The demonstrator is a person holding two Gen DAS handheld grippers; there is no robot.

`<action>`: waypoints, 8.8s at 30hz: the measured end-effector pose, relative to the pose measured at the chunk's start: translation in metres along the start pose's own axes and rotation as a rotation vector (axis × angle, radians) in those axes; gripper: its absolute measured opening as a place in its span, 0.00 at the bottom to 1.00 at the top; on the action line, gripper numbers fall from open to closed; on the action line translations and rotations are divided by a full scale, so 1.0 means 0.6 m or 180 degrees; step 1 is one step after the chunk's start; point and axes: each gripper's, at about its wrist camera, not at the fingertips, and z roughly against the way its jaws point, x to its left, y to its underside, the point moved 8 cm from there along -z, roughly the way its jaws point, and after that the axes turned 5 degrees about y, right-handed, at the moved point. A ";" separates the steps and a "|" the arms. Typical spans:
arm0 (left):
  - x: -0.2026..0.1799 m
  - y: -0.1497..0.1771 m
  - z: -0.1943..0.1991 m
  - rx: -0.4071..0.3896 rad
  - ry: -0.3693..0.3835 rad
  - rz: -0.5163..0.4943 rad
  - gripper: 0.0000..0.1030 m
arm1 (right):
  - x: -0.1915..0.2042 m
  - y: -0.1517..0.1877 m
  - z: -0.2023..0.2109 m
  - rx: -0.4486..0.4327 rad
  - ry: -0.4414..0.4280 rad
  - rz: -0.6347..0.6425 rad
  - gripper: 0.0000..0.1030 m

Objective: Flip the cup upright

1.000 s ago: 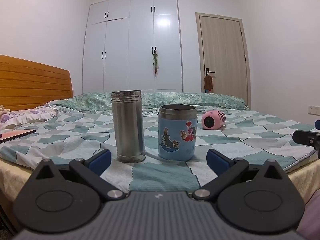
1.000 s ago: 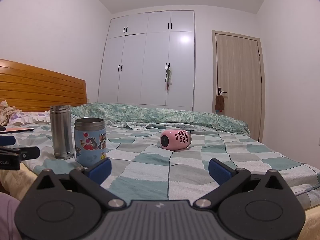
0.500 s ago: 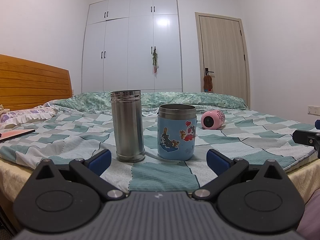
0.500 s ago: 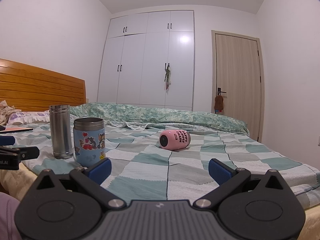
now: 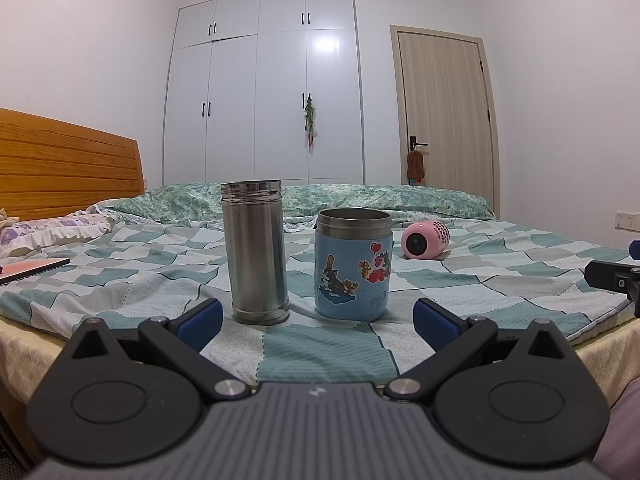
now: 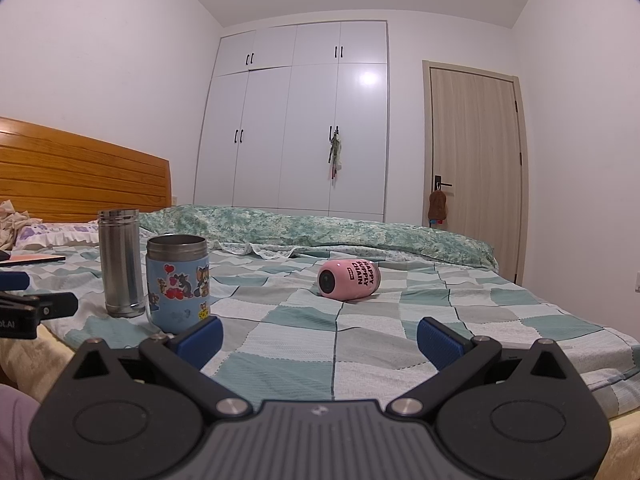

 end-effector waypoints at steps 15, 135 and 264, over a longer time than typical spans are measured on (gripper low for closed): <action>0.000 0.000 0.000 -0.0001 -0.0001 0.0004 1.00 | 0.001 0.000 0.000 -0.0001 0.0001 0.0002 1.00; -0.310 -0.101 -0.876 0.2173 0.1594 -0.1349 1.00 | -0.279 -0.023 -0.582 0.1454 0.0045 -0.0090 1.00; -0.075 -0.130 -0.137 0.1350 0.0761 -0.0548 1.00 | -0.049 -0.124 -0.088 0.1557 -0.0159 0.0127 1.00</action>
